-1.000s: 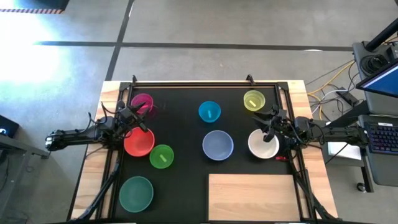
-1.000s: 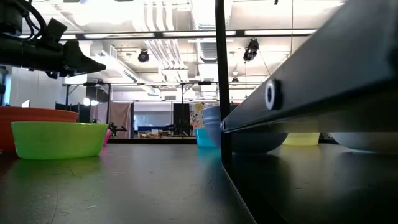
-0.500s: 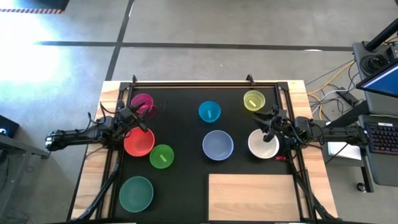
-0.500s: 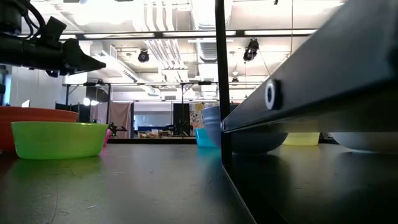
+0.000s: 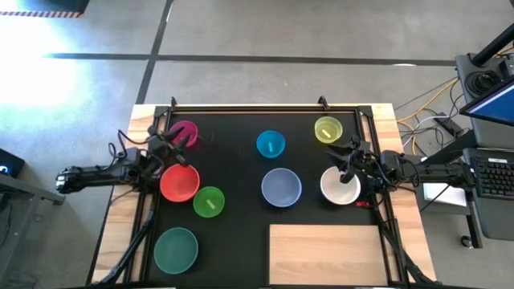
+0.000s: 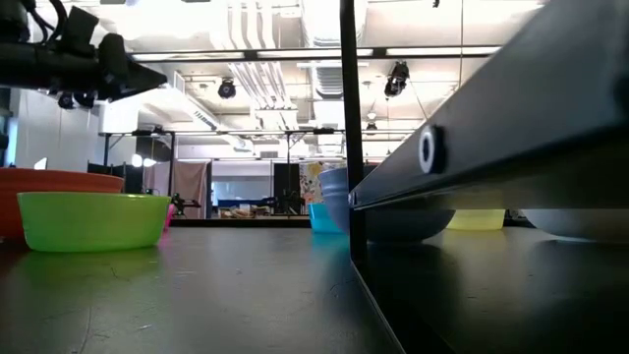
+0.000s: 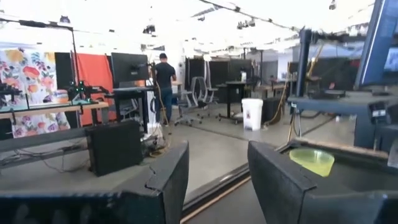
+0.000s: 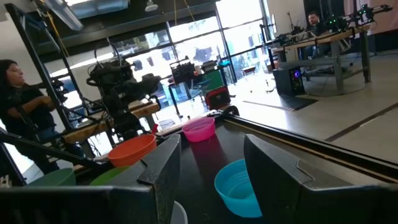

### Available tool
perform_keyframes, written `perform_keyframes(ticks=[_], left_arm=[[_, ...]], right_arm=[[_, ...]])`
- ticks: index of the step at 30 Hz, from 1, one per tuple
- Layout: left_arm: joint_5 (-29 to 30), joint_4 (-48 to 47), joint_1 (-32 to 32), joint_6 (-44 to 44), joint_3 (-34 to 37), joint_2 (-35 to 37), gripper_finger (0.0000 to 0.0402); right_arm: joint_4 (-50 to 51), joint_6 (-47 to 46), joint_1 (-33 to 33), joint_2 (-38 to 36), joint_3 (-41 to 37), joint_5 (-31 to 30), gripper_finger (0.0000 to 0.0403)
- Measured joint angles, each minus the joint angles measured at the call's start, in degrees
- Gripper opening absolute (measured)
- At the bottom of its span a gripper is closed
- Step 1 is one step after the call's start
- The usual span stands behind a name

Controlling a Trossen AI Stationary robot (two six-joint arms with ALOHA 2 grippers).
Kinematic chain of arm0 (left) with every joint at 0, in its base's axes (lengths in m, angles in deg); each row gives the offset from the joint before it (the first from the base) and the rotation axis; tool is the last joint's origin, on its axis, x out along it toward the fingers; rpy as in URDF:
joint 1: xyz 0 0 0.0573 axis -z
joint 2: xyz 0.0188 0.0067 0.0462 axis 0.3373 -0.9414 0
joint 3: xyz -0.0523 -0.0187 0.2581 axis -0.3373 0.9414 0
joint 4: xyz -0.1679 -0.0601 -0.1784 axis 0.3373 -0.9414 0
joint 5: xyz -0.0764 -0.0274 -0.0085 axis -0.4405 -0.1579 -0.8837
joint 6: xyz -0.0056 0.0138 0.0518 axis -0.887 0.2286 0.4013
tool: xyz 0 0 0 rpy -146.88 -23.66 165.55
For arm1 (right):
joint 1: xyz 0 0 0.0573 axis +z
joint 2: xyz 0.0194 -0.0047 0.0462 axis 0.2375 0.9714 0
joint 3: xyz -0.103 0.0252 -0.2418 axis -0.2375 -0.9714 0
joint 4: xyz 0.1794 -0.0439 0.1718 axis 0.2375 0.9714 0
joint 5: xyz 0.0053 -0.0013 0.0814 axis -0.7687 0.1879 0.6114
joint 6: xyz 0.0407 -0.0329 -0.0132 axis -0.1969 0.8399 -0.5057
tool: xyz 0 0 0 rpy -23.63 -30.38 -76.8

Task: Place and stack bowls onto a shelf

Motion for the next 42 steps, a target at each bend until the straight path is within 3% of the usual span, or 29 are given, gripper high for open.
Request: perform_keyframes(ticks=[6,21,29,37,42], left_arm=[[0.65,-8.77,0.00,-0.05,-5.36,-6.66,0.0149],[1.46,-39.09,0.00,-18.60,-25.45,-25.29,0.0149],[0.07,-61.43,0.00,-39.12,-32.03,-34.74,0.0149],[-4.46,-63.13,-1.09,-43.19,-31.50,-42.36,0.0149],[-4.94,-62.98,-6.77,-43.54,-31.49,-47.51,0.0149]], right_arm=[[0.02,0.01,0.00,0.00,0.00,0.00,0.0166],[0.02,0.00,0.00,0.02,0.00,0.00,0.0166],[0.02,0.00,0.00,0.02,0.00,0.00,0.0166],[0.00,0.00,0.00,0.02,0.00,0.00,0.0166],[0.01,0.02,0.01,0.02,0.00,0.00,0.0166]])
